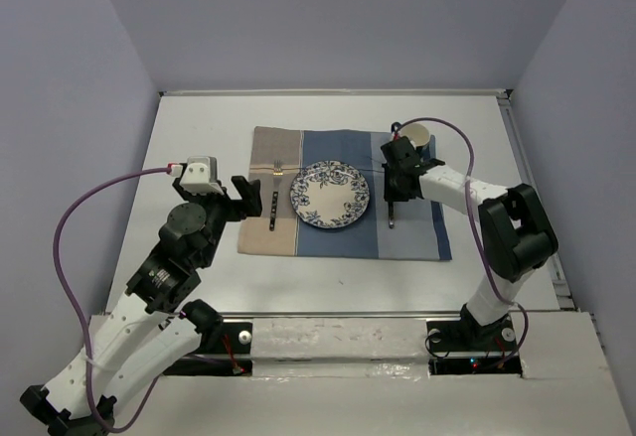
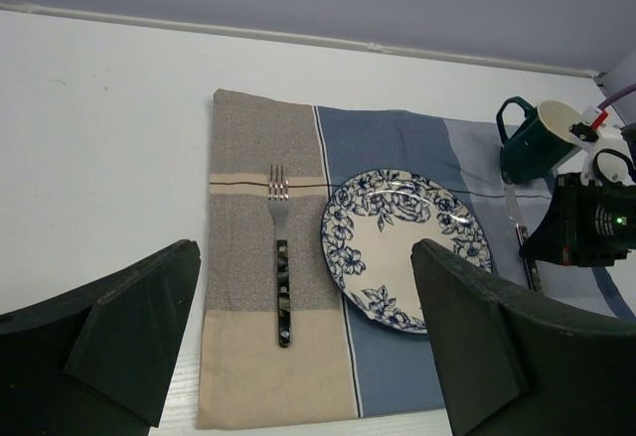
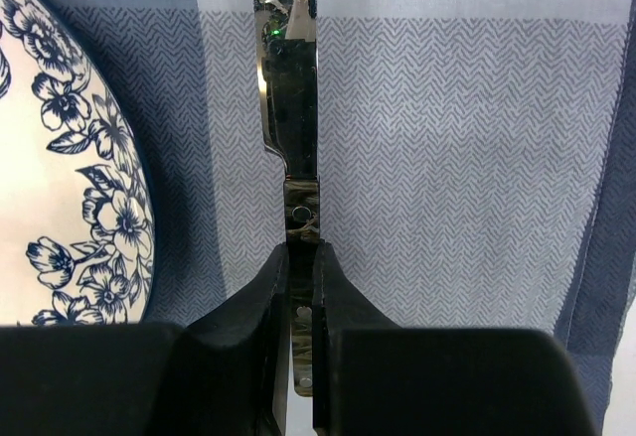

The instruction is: Set the dinner table for one person

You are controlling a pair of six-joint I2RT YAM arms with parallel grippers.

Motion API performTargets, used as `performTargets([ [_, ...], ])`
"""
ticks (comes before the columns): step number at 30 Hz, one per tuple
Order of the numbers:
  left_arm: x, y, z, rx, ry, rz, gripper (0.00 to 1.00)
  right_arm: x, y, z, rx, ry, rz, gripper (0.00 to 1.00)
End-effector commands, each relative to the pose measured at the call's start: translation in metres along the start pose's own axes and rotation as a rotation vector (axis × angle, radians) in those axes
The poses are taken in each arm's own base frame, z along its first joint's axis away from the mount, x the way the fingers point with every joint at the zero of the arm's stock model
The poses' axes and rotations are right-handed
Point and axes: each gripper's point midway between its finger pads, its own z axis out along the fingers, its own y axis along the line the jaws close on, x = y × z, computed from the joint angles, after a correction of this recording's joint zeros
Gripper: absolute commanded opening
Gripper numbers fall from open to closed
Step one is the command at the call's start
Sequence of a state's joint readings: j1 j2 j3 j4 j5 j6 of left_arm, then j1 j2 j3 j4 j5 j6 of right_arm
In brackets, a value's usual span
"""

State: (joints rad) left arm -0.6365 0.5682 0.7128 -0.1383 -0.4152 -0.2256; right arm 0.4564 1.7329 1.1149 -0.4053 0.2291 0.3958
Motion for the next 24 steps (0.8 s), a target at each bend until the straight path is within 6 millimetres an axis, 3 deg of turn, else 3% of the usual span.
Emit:
performTargets([
  [1, -0.009, -0.003, 0.004, 0.011, -0.041, -0.008, 0.99, -0.022, 0.008, 0.004, -0.027, -0.047, -0.001, 0.00],
  [8, -0.010, -0.003, 0.004, 0.012, -0.042, -0.009, 0.99, -0.019, 0.005, 0.011, -0.008, -0.037, -0.004, 0.01],
  [10, -0.010, -0.002, 0.004, 0.010, -0.042, -0.007, 0.99, -0.020, 0.004, 0.010, 0.000, -0.042, 0.004, 0.23],
  [13, -0.009, -0.002, 0.004, 0.010, -0.039, -0.007, 0.99, -0.022, 0.006, 0.006, -0.013, -0.049, 0.010, 0.32],
  [15, -0.010, -0.002, 0.004, 0.009, -0.041, -0.010, 0.99, -0.023, 0.007, 0.002, -0.024, -0.054, 0.016, 0.44],
  [17, -0.009, -0.002, 0.005, 0.008, -0.039, -0.008, 0.99, -0.026, 0.008, -0.008, -0.042, -0.073, 0.030, 0.53],
  [21, -0.008, -0.002, 0.007, 0.007, -0.035, -0.003, 0.99, -0.039, 0.012, -0.041, -0.106, -0.136, 0.046, 0.61],
  [24, -0.009, -0.002, 0.007, 0.006, -0.038, -0.005, 0.99, -0.052, 0.020, -0.086, -0.205, -0.227, 0.059, 0.72],
])
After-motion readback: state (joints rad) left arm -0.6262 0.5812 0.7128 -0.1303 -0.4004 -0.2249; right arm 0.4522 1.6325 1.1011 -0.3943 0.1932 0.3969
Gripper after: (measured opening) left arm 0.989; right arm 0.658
